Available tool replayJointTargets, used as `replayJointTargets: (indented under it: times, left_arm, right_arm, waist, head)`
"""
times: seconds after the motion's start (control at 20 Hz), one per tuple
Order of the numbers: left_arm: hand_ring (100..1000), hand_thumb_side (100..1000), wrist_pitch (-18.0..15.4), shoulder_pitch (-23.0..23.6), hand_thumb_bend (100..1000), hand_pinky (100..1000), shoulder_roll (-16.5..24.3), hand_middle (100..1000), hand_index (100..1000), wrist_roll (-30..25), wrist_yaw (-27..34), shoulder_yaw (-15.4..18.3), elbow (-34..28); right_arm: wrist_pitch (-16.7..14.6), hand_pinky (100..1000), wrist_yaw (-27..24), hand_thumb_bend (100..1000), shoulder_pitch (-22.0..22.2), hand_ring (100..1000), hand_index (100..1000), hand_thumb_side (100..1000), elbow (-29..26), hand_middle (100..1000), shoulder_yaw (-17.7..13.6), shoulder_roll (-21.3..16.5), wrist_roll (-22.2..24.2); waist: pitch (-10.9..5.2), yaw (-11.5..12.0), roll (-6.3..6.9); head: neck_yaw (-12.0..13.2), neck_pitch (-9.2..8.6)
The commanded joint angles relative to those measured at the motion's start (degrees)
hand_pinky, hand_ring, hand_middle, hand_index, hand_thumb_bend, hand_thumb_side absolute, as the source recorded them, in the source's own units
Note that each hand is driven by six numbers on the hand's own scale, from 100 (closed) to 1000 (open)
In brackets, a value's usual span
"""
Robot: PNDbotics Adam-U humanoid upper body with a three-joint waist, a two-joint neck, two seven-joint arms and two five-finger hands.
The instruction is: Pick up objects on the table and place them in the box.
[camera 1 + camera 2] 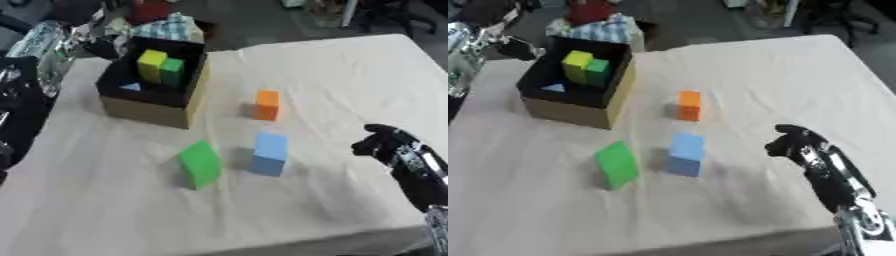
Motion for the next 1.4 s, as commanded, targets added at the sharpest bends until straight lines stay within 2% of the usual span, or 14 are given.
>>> replayJointTargets:
  times: [0.05, 0.3, 0.35, 0.4, 0.55, 0.7, 0.85, 1.1, 1.4]
  left_arm:
    - [760, 162, -3.2, 0.3, 414, 837, 3.8, 744, 873, -2.7, 3.3, -3.8, -5.9]
    - [789, 159, -8.4, 3.2, 461, 839, 7.0, 778, 887, -7.9, 8.5, -10.7, -14.4]
    - [794, 213, -9.4, 3.5, 549, 840, 7.5, 784, 890, -9.0, 9.5, -12.2, -16.1]
    - [797, 163, -10.5, 3.6, 486, 842, 8.0, 788, 893, -10.1, 10.6, -13.4, -17.8]
    - [806, 171, -13.6, 4.2, 498, 844, 9.6, 800, 901, -13.1, 13.7, -15.5, -22.8]
    - [808, 158, -16.7, 4.8, 492, 844, 10.4, 802, 904, -16.2, 16.8, -15.7, -26.1]
    - [810, 155, -19.7, 4.5, 485, 845, 10.4, 801, 903, -19.3, 19.7, -16.0, -25.5]
    - [790, 137, -24.6, 4.8, 400, 844, 9.0, 765, 882, -24.1, 23.4, -17.1, -22.1]
    - [795, 151, -30.0, 4.8, 397, 848, 6.4, 777, 891, -30.1, 25.7, -16.2, -17.4]
  right_arm:
    - [-0.1, 729, 0.1, 100, -0.5, 707, 813, 727, -0.7, 579, -0.3, -0.8, 0.0]
    - [-0.1, 729, 0.3, 100, -0.6, 707, 813, 728, -0.6, 579, -0.2, -1.0, 0.0]
    - [-0.1, 729, 0.3, 100, -0.6, 707, 813, 728, -0.5, 579, -0.2, -1.0, 0.1]
    - [-0.1, 729, 0.3, 100, -0.6, 707, 813, 727, -0.5, 579, -0.2, -1.0, 0.1]
    - [-0.2, 729, 0.3, 100, -0.6, 707, 813, 727, -0.5, 579, -0.2, -1.1, 0.1]
    - [-0.1, 729, 0.3, 100, -0.5, 707, 813, 727, -0.5, 579, -0.1, -1.1, 0.1]
    - [-0.2, 729, 0.3, 100, -0.5, 706, 813, 727, -0.5, 579, -0.1, -1.1, 0.2]
    - [-0.1, 729, 0.3, 100, -0.5, 706, 812, 729, -0.5, 579, -0.1, -1.1, 0.2]
    - [-0.1, 729, 0.3, 100, -0.6, 706, 812, 729, -0.5, 579, -0.1, -1.0, 0.2]
  waist:
    - [-0.64, 0.0, -0.48]
    - [-0.57, -0.1, -0.31]
    - [-0.57, -0.1, -0.29]
    - [-0.59, -0.1, -0.28]
    - [-0.66, -0.1, -0.21]
    - [-0.70, 0.0, -0.17]
    - [-0.76, -0.1, -0.14]
    - [-0.68, -0.2, -0.03]
    - [-0.65, -0.3, -0.05]
  head:
    - [-0.3, 0.28]
    - [-0.3, 0.28]
    - [-0.3, 0.28]
    - [-0.3, 0.28]
    - [-0.3, 0.28]
    - [-0.4, 0.28]
    - [-0.5, 0.28]
    - [-0.5, 0.28]
    - [-0.7, 0.28]
